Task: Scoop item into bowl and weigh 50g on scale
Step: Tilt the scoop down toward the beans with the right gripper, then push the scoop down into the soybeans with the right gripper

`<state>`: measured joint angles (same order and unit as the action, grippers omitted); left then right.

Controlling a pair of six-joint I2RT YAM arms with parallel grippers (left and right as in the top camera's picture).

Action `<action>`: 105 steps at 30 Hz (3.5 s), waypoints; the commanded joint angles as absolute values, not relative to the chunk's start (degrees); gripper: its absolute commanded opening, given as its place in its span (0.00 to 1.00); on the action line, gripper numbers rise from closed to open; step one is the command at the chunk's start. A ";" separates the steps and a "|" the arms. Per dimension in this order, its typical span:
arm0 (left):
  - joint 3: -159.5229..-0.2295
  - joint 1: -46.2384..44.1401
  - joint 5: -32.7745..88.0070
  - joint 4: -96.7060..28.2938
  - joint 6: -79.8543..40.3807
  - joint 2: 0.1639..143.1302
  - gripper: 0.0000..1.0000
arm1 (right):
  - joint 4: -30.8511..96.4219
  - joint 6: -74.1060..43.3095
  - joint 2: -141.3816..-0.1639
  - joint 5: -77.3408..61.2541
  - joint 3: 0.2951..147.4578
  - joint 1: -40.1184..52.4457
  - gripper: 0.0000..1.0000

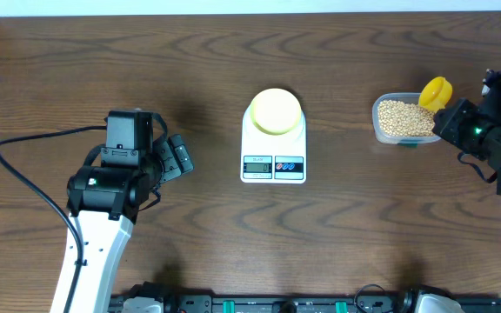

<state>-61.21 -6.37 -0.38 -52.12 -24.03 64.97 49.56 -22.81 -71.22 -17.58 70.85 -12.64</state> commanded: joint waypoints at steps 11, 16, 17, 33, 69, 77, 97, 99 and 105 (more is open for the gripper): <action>-61.82 -6.02 -1.37 -52.27 -24.10 65.17 0.96 | 55.55 -23.07 -70.50 -15.70 72.03 -12.67 0.01; -61.82 -6.02 -1.37 -52.27 -24.10 65.17 0.96 | 55.53 -21.58 -70.50 -15.77 72.03 -12.67 0.01; -61.82 -6.00 -1.37 -52.27 -24.12 65.17 0.96 | 55.51 -21.56 -70.50 -15.77 72.05 -12.67 0.01; -61.82 -6.02 -1.37 -52.27 -24.10 65.17 0.96 | 53.89 -14.02 -70.50 -13.21 72.49 -12.58 0.01; -61.82 -6.00 -1.37 -52.27 -24.10 65.17 0.96 | 75.35 0.43 -104.14 -6.52 100.75 -9.30 0.01; -61.82 -6.02 -1.37 -52.27 -24.10 65.17 0.96 | 74.13 1.41 -106.69 -6.55 100.71 -9.30 0.01; -61.82 -6.02 -1.34 -52.27 -24.10 65.17 0.96 | 74.19 6.96 -106.98 -7.62 96.68 -8.56 0.01; -61.82 -6.02 -1.37 -52.27 -24.10 65.17 0.96 | 73.87 6.94 -107.00 -8.25 96.57 -8.12 0.01; -61.82 -6.02 -1.37 -52.27 -24.10 65.17 0.96 | 73.08 6.96 -107.00 -8.56 96.20 -7.07 0.01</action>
